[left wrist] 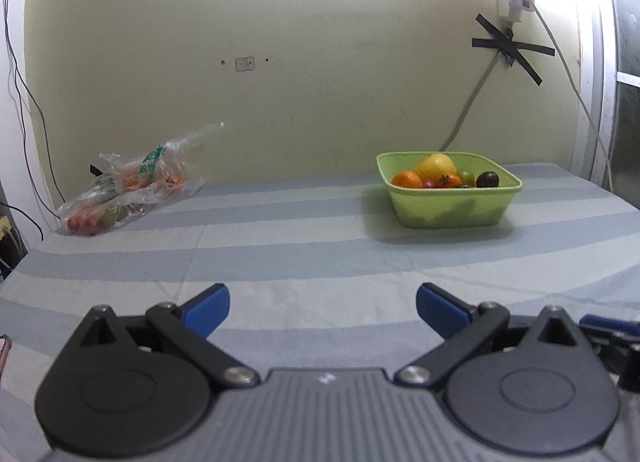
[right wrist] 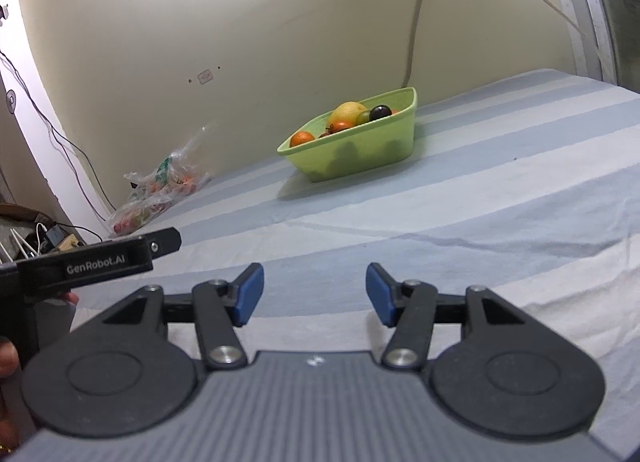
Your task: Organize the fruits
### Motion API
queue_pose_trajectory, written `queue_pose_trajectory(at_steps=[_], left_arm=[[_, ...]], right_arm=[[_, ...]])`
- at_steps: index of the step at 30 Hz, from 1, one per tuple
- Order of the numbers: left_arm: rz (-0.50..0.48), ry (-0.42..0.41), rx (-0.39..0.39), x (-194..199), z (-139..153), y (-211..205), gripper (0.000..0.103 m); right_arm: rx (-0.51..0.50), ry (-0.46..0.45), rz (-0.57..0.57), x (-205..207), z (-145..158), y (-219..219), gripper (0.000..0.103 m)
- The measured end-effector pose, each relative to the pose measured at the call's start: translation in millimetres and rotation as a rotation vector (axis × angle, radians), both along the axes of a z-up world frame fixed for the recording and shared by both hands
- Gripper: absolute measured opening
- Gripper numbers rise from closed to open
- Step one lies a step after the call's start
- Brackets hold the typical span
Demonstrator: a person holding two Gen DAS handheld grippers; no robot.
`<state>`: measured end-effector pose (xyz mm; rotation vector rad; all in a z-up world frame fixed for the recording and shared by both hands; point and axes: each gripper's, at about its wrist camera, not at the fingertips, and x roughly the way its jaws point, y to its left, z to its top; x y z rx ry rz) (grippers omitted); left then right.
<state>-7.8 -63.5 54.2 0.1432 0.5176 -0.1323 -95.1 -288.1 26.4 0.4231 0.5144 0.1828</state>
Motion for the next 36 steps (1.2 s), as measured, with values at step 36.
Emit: queue_pose_trajectory(at_steps=[36], left_arm=[[0.056, 0.025, 0.028, 3.8, -8.9, 8.9, 0.103]], right_arm=[[0.008, 0.015, -0.039, 1.5, -3.0, -8.2, 0.059]])
